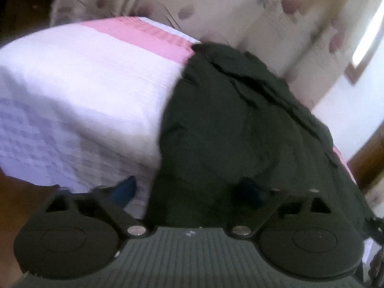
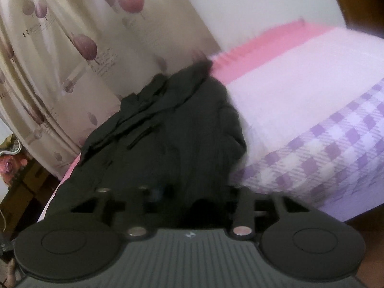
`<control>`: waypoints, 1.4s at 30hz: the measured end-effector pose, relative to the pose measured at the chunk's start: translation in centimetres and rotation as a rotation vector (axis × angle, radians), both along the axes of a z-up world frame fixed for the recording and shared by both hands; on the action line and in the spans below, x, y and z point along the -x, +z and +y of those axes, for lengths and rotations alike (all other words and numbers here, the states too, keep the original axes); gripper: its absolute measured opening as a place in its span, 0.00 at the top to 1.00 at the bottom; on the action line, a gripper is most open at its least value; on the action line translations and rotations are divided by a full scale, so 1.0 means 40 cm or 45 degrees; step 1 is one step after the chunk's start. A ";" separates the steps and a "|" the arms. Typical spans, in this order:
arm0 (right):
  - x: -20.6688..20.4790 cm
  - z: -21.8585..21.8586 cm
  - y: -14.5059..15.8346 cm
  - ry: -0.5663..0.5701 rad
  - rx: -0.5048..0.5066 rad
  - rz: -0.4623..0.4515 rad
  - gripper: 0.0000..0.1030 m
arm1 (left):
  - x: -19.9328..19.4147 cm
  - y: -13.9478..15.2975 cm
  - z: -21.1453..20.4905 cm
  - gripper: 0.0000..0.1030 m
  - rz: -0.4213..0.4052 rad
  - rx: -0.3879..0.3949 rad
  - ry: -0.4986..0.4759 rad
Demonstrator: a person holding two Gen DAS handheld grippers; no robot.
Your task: Fold large clothes
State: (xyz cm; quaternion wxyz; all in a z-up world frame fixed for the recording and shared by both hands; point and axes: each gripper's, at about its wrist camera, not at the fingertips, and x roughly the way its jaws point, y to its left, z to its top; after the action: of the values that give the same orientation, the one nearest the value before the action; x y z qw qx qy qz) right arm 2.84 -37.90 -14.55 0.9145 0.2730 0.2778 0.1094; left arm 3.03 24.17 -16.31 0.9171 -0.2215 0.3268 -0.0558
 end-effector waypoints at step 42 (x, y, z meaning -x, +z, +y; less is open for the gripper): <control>0.000 0.007 0.004 0.043 0.025 0.038 0.71 | -0.014 0.063 -0.155 0.16 -0.049 -0.626 -0.002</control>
State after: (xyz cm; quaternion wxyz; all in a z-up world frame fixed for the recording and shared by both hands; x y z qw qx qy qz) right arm 2.84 -37.63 -14.41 0.9109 0.2608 0.2971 0.1180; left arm 3.57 17.99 -13.80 0.9494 0.0098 0.3133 0.0204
